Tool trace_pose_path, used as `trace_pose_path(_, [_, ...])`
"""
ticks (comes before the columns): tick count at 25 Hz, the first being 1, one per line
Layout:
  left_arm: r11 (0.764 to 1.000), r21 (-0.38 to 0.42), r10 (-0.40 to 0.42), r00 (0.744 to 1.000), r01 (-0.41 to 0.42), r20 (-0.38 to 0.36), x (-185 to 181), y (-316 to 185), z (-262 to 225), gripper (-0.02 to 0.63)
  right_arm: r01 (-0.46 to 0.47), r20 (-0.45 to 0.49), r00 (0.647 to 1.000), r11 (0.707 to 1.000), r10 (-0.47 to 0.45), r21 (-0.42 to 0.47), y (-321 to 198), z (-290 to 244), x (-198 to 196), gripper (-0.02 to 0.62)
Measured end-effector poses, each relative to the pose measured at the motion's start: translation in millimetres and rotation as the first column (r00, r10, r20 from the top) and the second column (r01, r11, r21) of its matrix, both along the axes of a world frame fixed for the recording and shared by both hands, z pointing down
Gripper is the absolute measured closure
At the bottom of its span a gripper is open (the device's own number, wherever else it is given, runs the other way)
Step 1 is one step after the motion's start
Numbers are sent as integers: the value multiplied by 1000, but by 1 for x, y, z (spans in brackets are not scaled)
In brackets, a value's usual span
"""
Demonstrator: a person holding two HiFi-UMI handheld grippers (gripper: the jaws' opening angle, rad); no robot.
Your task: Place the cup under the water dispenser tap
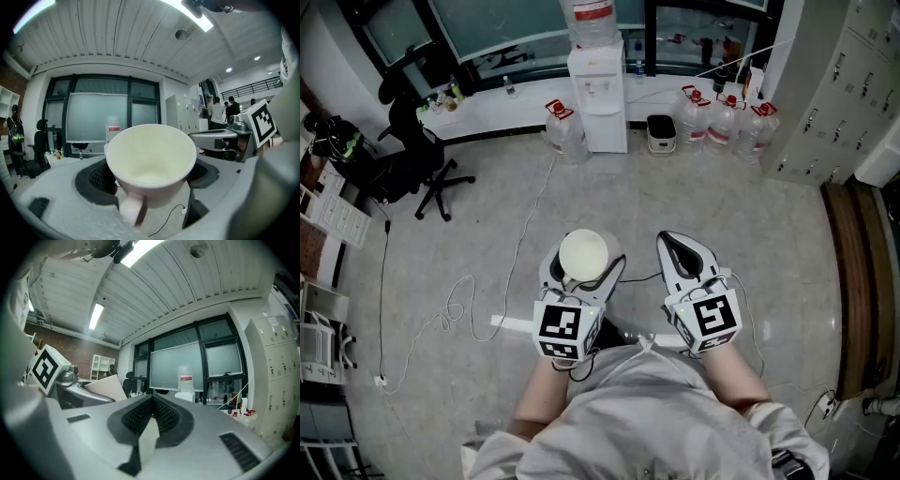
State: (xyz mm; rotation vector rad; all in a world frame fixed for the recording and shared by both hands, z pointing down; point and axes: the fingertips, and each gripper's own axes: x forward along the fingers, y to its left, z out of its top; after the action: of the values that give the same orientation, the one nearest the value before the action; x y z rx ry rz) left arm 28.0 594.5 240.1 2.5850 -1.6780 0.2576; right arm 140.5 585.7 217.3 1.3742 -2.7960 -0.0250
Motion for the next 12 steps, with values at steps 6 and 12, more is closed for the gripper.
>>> trace_pose_path(6, [1000, -8, 5, 1000, -5, -1, 1, -1, 5, 170, -1, -4, 1000, 1000, 1, -14, 0, 8, 0, 568])
trace_pose_path(12, [1000, -10, -1, 1000, 1, -18, 2, -4, 6, 170, -12, 12, 1000, 999, 12, -33, -5, 11, 3, 568])
